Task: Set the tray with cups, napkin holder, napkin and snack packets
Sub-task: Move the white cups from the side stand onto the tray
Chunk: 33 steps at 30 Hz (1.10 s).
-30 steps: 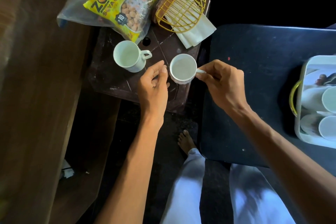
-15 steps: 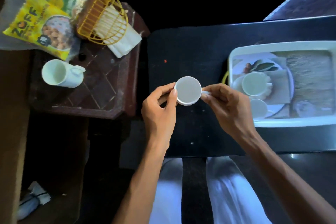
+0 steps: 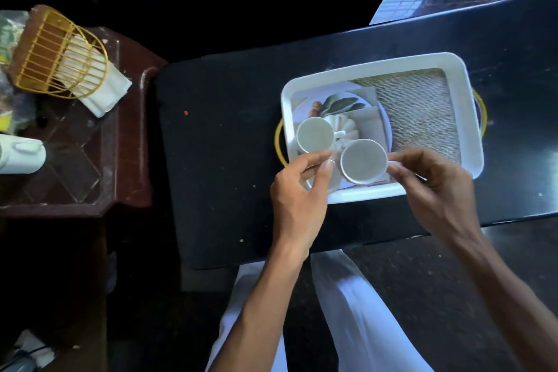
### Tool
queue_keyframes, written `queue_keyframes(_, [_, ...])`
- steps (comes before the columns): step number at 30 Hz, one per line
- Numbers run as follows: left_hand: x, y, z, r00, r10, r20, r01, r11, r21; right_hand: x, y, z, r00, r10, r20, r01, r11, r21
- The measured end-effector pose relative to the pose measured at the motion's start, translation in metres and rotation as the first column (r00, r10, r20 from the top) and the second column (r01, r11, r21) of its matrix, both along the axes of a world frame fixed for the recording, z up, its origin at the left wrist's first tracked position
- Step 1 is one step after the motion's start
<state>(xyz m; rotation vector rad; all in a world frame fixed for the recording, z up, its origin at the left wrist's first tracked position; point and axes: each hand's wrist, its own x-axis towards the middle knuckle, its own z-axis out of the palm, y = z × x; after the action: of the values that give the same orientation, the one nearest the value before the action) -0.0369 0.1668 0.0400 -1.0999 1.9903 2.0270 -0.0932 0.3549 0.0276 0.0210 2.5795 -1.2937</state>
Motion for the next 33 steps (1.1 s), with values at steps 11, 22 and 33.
queue_keyframes(11, [0.008,0.013,-0.007,0.990,0.139,0.026,-0.138,0.990,-0.014,-0.012,0.053,-0.046,0.998,-0.045,0.054,0.045,0.999,-0.005])
queue_keyframes(22, [0.018,0.005,-0.010,0.984,0.174,0.035,-0.174,0.985,-0.015,-0.009,0.051,-0.069,0.991,0.032,0.127,-0.033,0.999,0.003])
queue_keyframes(33, [0.022,-0.006,-0.014,0.984,0.178,0.032,-0.177,0.984,-0.009,-0.007,0.052,-0.082,0.991,0.035,0.130,-0.042,0.998,0.056])
